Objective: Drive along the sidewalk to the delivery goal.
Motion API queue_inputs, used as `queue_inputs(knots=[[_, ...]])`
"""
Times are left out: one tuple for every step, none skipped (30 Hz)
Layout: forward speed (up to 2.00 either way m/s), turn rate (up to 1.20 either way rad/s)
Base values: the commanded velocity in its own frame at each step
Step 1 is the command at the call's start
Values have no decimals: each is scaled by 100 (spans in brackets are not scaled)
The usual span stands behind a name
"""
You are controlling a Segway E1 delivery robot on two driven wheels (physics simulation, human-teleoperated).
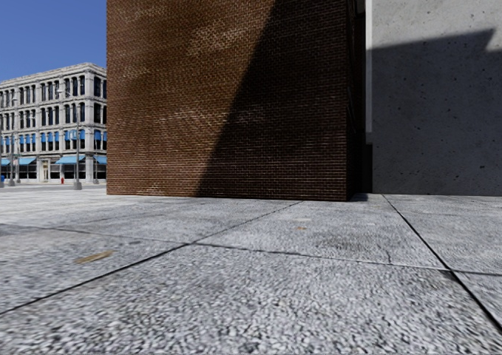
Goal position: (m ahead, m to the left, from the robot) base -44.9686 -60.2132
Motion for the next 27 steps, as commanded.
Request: queue_inputs(knots=[[75, -9], [75, -21], [79, -23], [82, -24], [82, -32], [82, -32], [84, -50], [87, -58], [92, -60], [92, -60], [98, -60], [105, -61], [110, -61], [110, -61], [113, -61], [115, -61], [116, -61], [116, -61], [116, -61], [118, -61], [120, -61], [120, -61], [122, -61], [123, -61], [123, -61], [123, -61], [123, -61]])
